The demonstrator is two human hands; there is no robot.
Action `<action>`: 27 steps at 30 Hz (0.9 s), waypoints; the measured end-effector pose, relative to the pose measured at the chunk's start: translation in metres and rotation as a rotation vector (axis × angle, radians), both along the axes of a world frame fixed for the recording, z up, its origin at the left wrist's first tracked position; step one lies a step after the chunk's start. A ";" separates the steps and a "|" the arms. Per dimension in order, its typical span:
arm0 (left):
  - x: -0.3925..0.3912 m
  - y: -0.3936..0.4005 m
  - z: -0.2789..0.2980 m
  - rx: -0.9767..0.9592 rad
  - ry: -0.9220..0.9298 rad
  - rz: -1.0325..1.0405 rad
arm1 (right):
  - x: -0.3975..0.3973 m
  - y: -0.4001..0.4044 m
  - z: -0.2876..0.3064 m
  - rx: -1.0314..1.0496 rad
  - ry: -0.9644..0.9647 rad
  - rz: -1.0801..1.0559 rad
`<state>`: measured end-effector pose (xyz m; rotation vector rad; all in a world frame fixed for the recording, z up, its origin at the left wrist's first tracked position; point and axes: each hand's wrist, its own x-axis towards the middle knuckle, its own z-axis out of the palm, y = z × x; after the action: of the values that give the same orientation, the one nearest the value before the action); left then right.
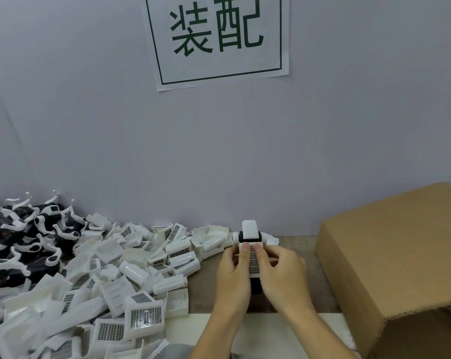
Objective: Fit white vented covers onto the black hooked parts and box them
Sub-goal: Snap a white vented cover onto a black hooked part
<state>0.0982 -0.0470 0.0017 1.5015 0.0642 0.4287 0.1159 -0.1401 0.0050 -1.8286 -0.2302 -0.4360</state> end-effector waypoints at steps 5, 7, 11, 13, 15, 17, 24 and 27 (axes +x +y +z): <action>-0.002 -0.002 0.005 -0.142 0.030 -0.082 | -0.003 0.004 0.005 -0.255 -0.128 -0.087; -0.003 -0.002 0.006 -0.147 0.032 -0.090 | -0.003 0.004 0.006 -0.288 -0.098 -0.110; -0.003 -0.004 0.006 -0.081 0.014 -0.057 | -0.004 0.001 0.007 -0.255 -0.125 -0.165; -0.004 -0.005 0.007 -0.036 0.007 -0.051 | -0.005 0.000 0.007 -0.258 -0.125 -0.176; -0.003 -0.004 0.007 -0.007 0.029 -0.071 | -0.006 -0.001 0.007 -0.292 -0.127 -0.193; -0.001 0.001 0.006 -0.022 0.076 -0.104 | -0.006 -0.002 0.007 -0.316 -0.125 -0.200; 0.000 0.006 0.001 -0.061 0.105 -0.061 | -0.001 -0.003 0.005 -0.196 -0.060 -0.104; 0.001 0.008 0.000 -0.085 0.100 -0.006 | -0.003 0.003 0.007 -0.480 -0.089 -0.176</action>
<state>0.0990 -0.0394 0.0019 1.4386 0.1553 0.3419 0.1124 -0.1367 0.0118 -2.3130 -0.2505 -0.6260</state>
